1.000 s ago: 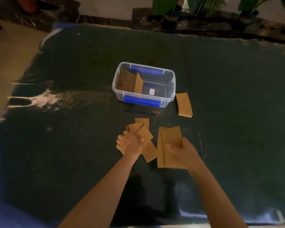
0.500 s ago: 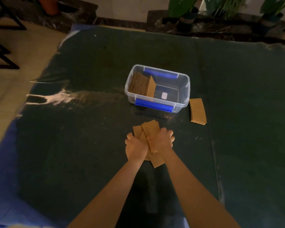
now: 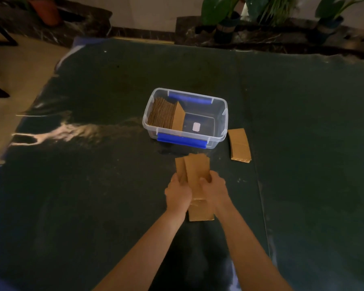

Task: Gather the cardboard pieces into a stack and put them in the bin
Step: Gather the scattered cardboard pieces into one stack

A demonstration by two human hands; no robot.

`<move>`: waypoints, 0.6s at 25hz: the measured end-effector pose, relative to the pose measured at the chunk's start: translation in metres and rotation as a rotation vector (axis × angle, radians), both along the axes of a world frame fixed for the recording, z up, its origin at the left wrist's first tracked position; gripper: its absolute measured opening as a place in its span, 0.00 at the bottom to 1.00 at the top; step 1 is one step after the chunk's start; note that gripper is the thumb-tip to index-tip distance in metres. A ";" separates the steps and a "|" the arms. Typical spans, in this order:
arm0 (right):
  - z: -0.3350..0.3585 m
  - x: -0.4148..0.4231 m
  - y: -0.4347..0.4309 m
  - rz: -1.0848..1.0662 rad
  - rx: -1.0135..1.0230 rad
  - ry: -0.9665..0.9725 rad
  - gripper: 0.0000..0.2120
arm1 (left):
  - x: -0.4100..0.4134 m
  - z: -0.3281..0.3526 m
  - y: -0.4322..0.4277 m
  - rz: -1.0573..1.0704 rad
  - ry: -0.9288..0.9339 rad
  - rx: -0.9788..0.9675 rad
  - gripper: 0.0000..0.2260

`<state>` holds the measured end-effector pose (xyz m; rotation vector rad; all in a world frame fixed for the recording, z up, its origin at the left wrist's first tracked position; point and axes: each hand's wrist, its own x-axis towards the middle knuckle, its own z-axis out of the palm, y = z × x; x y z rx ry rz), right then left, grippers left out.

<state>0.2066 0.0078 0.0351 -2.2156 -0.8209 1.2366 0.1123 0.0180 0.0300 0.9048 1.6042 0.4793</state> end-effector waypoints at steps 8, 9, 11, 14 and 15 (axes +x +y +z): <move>0.024 0.133 0.022 -0.227 0.258 -0.201 0.24 | 0.136 0.022 0.027 -0.251 -0.171 0.312 0.21; 0.023 0.144 0.035 -0.217 0.259 -0.225 0.23 | 0.149 0.019 0.037 -0.243 -0.150 0.308 0.23; 0.017 0.161 0.060 -0.188 0.244 -0.255 0.23 | 0.170 0.012 0.058 -0.218 -0.106 0.306 0.24; 0.001 0.172 0.086 -0.132 0.175 -0.258 0.23 | 0.187 -0.005 0.082 -0.205 0.057 0.326 0.27; -0.005 0.174 0.091 -0.106 0.144 -0.250 0.23 | 0.190 -0.011 0.088 -0.240 0.143 0.338 0.29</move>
